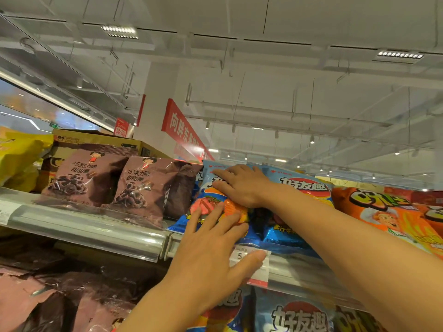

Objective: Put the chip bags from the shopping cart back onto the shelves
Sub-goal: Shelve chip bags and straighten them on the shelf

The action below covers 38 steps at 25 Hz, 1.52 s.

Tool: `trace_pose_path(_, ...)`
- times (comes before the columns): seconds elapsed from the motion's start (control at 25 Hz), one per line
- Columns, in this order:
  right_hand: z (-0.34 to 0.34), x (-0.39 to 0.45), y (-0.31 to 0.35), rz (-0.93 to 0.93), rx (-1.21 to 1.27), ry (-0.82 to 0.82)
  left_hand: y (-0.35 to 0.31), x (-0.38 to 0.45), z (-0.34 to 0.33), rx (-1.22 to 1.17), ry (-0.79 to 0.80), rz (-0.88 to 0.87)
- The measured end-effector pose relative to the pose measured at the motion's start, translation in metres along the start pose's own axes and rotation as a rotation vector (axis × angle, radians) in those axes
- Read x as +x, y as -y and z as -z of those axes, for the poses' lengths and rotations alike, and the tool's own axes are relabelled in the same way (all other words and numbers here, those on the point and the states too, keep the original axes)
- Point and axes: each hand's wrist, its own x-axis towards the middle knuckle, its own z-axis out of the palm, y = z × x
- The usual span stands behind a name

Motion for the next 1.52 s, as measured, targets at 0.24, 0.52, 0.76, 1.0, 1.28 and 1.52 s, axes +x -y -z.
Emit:
trace_pose_path(0.24,0.054,-0.059,-0.038,-0.021,0.288,-0.409,0.014,-0.019,0.016,-0.335,-0.087,-0.080)
trace_pose_path(0.52,0.039,-0.159,-0.086,-0.163,0.297,-0.382,-0.013,-0.002,0.012,-0.275,-0.249,-0.167)
trace_pose_path(0.76,-0.006,-0.191,-0.071,-0.185,0.257,-0.215,-0.056,0.017,-0.015,-0.232,-0.072,-0.236)
trace_pose_path(1.0,-0.011,-0.192,-0.065,-0.192,0.220,-0.150,-0.064,0.009,-0.020,0.038,-0.076,-0.239)
trace_pose_path(1.28,-0.018,-0.266,-0.076,-0.295,0.117,-0.452,-0.085,0.011,-0.032,-0.031,-0.256,-0.292)
trace_pose_path(1.52,-0.046,-0.309,-0.104,-0.516,-0.019,-0.171,-0.167,0.041,-0.038,-0.259,-0.325,-0.444)
